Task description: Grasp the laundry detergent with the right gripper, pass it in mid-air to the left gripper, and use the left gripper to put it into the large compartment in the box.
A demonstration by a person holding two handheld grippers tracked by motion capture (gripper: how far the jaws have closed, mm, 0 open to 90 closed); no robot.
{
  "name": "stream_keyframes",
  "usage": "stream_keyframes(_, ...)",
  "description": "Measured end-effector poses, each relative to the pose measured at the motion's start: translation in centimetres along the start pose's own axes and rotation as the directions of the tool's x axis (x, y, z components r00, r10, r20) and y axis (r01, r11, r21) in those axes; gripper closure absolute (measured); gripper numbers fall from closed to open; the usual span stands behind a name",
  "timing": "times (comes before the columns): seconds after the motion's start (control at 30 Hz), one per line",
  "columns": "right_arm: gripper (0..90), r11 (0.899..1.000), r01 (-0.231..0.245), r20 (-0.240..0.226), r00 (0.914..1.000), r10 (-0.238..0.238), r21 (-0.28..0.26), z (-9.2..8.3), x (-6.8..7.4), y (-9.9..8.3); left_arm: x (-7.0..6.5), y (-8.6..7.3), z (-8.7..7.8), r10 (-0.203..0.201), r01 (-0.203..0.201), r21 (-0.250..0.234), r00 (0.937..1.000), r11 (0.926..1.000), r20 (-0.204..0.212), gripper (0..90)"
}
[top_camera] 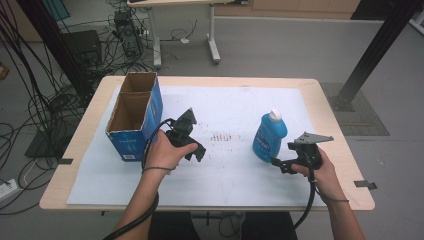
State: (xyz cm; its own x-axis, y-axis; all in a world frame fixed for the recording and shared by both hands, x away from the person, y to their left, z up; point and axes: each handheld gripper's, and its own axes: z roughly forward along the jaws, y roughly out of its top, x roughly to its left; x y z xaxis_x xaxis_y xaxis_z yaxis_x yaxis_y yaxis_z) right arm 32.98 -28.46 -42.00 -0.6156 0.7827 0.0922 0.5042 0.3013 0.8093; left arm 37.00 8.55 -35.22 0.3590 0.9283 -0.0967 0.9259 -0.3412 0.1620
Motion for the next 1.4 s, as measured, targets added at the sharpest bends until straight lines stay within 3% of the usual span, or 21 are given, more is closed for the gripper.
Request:
stream_keyframes(0.17,6.3,1.0,-0.008,-0.004,1.0,0.008,-0.024,0.3,-0.1,-0.3,0.0,-0.1,0.1,-0.001,0.001,0.005,1.0,1.0,0.003,9.2)
stream_keyframes(0.57,5.8,0.988,-0.029,-0.03,0.9992,0.025,-0.153,0.5,-0.5,-0.6,0.0,-0.1,0.4,-0.005,0.005,0.005,0.9999,1.0,0.012,9.3)
stream_keyframes(0.97,5.7,0.983,-0.012,-0.037,0.9993,0.005,-0.184,1.1,-0.2,-0.6,0.1,-0.2,0.6,-0.001,0.001,0.007,0.9999,1.0,0.012,9.3)
stream_keyframes(1.4,5.6,0.968,-0.02,-0.04,0.9991,0.01,-0.248,1.5,-0.5,-0.6,0.0,-0.2,0.7,-0.005,0.005,0.0,0.9998,1.0,0.019,9.3)
